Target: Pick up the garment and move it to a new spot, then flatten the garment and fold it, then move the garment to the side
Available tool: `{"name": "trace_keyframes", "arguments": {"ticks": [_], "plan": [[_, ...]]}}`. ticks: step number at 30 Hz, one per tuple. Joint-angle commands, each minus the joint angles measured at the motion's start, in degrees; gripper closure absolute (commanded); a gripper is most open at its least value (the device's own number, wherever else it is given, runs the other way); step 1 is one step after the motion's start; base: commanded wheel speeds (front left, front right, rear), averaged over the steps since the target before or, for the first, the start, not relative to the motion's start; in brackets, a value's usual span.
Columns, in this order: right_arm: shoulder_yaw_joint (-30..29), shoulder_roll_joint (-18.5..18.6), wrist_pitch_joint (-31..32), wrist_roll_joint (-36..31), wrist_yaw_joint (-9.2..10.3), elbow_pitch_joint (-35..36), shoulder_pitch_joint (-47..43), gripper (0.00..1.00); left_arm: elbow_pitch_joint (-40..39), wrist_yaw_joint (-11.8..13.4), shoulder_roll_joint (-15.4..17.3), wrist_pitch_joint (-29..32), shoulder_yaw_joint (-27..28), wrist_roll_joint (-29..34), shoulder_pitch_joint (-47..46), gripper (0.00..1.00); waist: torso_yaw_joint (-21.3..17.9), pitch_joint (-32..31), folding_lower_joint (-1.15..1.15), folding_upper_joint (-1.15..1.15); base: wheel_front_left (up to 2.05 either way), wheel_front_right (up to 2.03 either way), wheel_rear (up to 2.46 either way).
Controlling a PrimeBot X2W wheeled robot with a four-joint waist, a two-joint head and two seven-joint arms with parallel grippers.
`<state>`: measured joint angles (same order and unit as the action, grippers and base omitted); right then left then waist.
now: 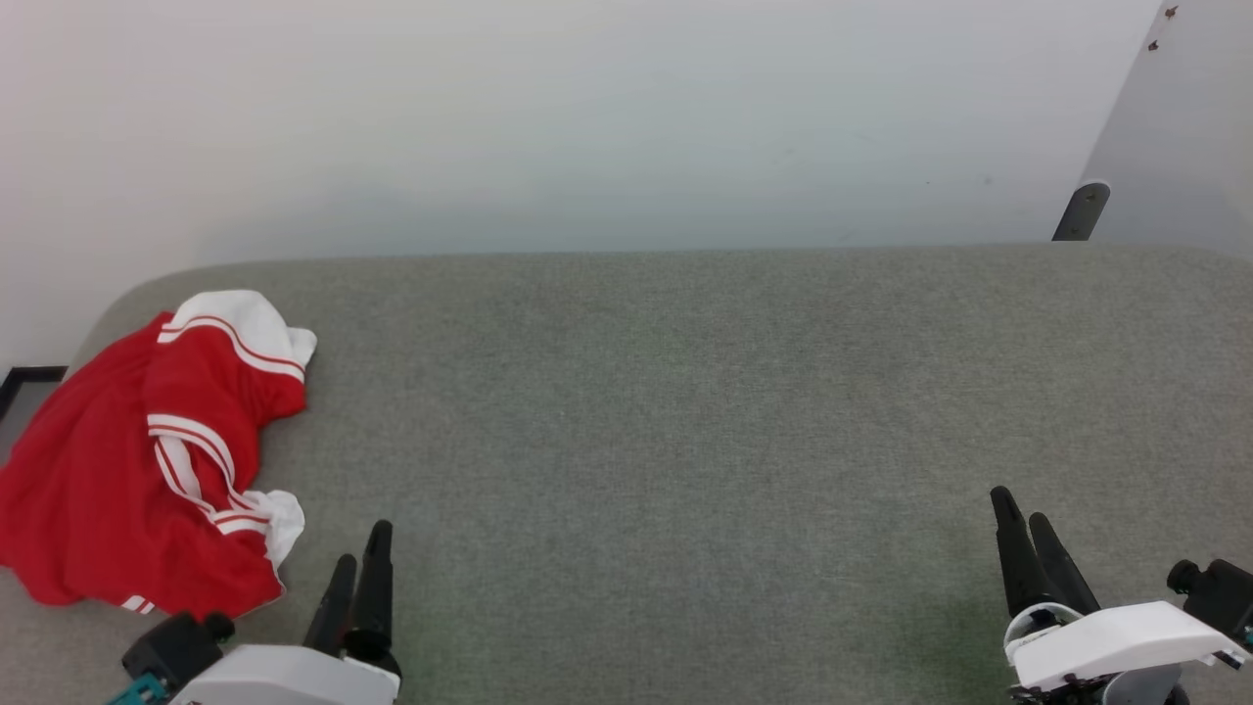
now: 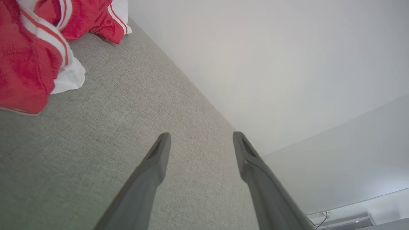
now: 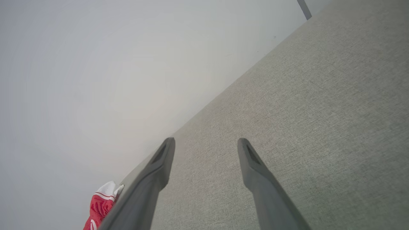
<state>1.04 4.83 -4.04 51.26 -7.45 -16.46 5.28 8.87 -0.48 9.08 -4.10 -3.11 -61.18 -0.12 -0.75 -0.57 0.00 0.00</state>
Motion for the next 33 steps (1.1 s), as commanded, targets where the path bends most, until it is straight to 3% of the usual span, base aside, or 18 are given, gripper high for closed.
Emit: {"name": "trace_keyframes", "arguments": {"ticks": [1,14,33], "plan": [[0.09,-0.02,-0.69,-3.27,-0.02,0.69,1.15,0.0,-1.1,0.53,0.63,-0.56,-0.34,3.15,-0.05,0.0,-0.1,-0.08,0.0,0.0,0.0,0.0,0.0],[-0.11,-0.23,-2.67,-13.81,-0.03,0.79,1.2,0.0,-3.22,0.89,1.56,-2.7,0.4,15.3,1.77,0.0,-0.5,-0.43,0.0,0.0,0.0,0.0,0.0],[0.92,0.08,-4.96,-24.48,-0.04,1.1,1.69,0.0,-6.41,-1.94,1.41,-5.6,1.75,29.54,3.58,0.0,-0.82,-0.83,0.0,0.0,0.0,0.0,0.0]]}}
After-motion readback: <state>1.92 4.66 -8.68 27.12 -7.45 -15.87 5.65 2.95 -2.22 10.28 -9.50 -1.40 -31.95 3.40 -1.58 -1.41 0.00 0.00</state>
